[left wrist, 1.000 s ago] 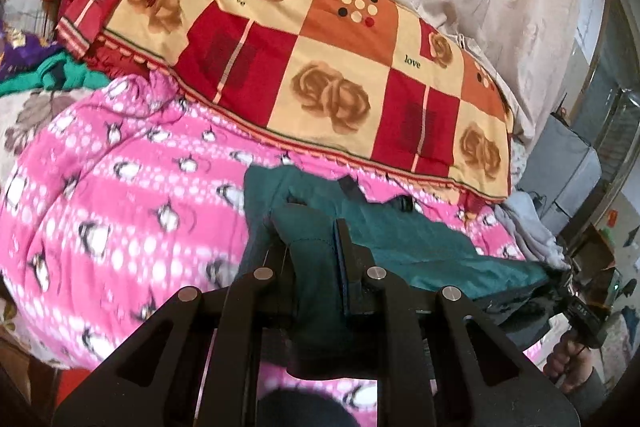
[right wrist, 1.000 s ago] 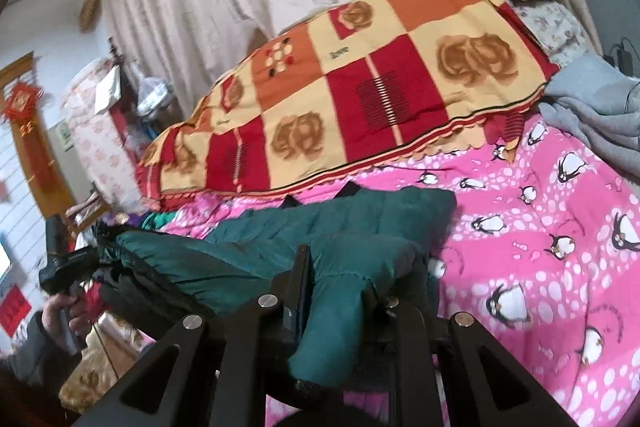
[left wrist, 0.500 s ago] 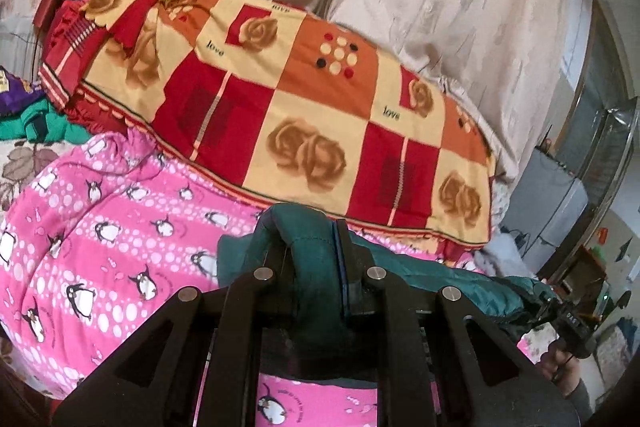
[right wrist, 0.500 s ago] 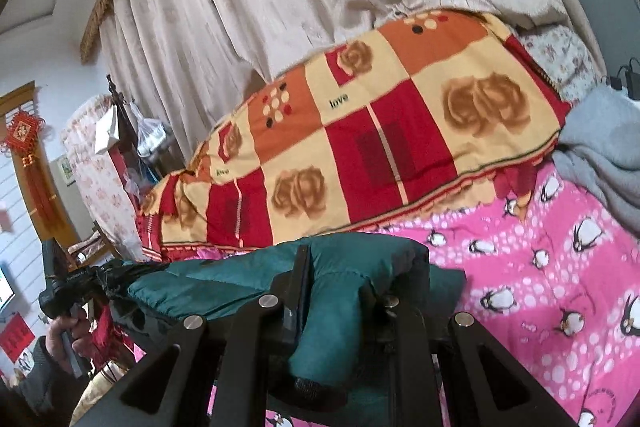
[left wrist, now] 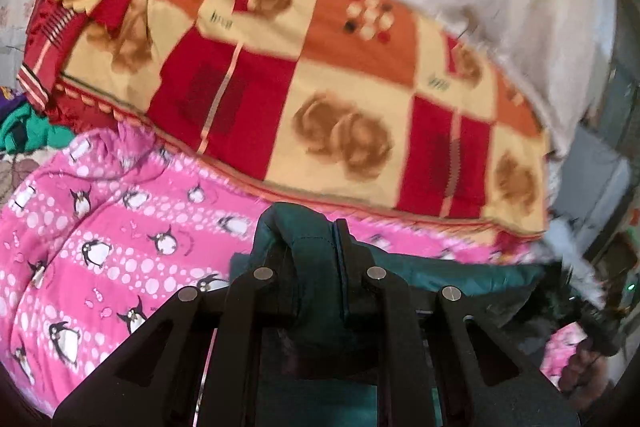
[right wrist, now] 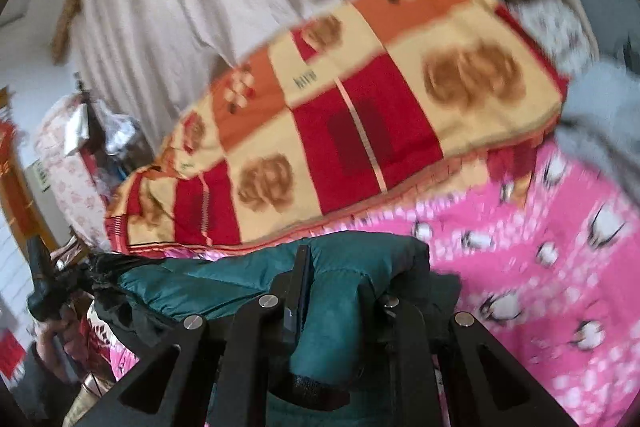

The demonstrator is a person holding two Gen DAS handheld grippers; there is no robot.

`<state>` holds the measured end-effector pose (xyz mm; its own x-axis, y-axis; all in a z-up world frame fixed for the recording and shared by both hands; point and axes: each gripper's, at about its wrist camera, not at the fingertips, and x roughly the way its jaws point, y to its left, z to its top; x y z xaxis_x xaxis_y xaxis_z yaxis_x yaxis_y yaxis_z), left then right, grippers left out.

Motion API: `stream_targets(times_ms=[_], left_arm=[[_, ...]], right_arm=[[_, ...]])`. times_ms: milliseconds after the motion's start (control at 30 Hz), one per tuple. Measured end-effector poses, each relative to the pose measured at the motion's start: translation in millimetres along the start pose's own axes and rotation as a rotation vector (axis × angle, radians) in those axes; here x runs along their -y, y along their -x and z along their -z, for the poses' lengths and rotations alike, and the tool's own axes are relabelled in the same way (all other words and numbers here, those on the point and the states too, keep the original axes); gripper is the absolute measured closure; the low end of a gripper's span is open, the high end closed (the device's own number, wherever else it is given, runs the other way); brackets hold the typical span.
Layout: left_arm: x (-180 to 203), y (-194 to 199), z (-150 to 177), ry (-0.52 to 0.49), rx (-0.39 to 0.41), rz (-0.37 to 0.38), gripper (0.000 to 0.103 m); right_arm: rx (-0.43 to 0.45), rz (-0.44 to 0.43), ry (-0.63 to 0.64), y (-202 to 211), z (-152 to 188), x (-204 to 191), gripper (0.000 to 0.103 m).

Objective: Fold large clothes

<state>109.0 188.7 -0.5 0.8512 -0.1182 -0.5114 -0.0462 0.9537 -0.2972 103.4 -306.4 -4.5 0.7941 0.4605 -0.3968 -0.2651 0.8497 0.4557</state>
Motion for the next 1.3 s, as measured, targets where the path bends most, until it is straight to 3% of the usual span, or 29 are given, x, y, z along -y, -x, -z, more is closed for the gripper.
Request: stream_targets(times_ms=[167, 333, 467, 633, 833, 1033, 1167, 1300], left_arm=[[-16, -59, 10, 0.062, -0.087, -0.053, 0.09], [-12, -98, 17, 0.03, -0.13, -0.108, 0.09], [-20, -132, 26, 0.053, -0.198, -0.142, 0.089], [-23, -148, 44, 0.056, -0.183, -0.155, 0.087], [-24, -151, 46, 0.066, -0.183, -0.152, 0.087], [-34, -153, 35, 0.127, -0.25, -0.112, 0.085], [-40, -151, 22, 0.191, -0.322, -0.067, 0.078], [-37, -138, 8, 0.184, -0.308, -0.036, 0.065]], right_arm=[[-0.068, 0.052, -0.074, -56, 1, 24, 0.088], [-0.148, 0.176, -0.111, -101, -3, 38, 0.088], [-0.206, 0.224, -0.104, -131, -6, 50, 0.088], [-0.244, 0.23, -0.092, -158, 6, 65, 0.088], [-0.226, 0.213, -0.097, -162, 14, 70, 0.088], [-0.234, 0.171, -0.177, -155, 10, 74, 0.083], [-0.226, 0.106, -0.299, -143, 4, 84, 0.076], [-0.21, 0.089, -0.311, -130, -1, 80, 0.075]])
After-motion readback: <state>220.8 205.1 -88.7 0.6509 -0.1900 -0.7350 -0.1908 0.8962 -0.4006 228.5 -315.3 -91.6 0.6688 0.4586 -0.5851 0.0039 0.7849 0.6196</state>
